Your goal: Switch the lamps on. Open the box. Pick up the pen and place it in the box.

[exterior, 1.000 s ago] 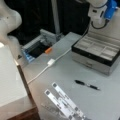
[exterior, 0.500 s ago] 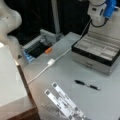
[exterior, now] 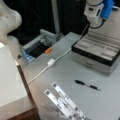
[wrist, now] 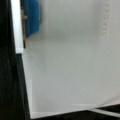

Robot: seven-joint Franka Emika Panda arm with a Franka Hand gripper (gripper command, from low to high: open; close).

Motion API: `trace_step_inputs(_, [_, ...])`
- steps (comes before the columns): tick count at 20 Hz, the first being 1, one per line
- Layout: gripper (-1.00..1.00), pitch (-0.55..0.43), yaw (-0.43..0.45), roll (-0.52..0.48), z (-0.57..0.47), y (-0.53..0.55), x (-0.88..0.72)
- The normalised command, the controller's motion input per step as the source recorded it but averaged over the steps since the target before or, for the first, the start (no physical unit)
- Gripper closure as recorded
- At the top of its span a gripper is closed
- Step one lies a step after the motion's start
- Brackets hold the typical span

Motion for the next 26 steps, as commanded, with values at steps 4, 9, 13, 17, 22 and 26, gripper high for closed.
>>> trace_step_inputs(4, [-1.00,-0.006,0.138,-0.098,-0.04,-0.50,-0.03])
trace_step_inputs(9, [-1.00,-0.054,0.172,-0.168,-0.03,-0.42,-0.04])
trace_step_inputs(13, [-1.00,-0.081,0.208,-0.268,-0.01,-0.37,-0.04])
trace_step_inputs(17, [-1.00,-0.081,0.213,-0.329,-0.03,-0.47,0.01])
trace_step_inputs(22, [-1.00,-0.057,0.240,-0.381,-0.08,-0.52,0.06])
trace_step_inputs(26, [-1.00,-0.069,0.242,-0.375,-0.10,-0.49,0.09])
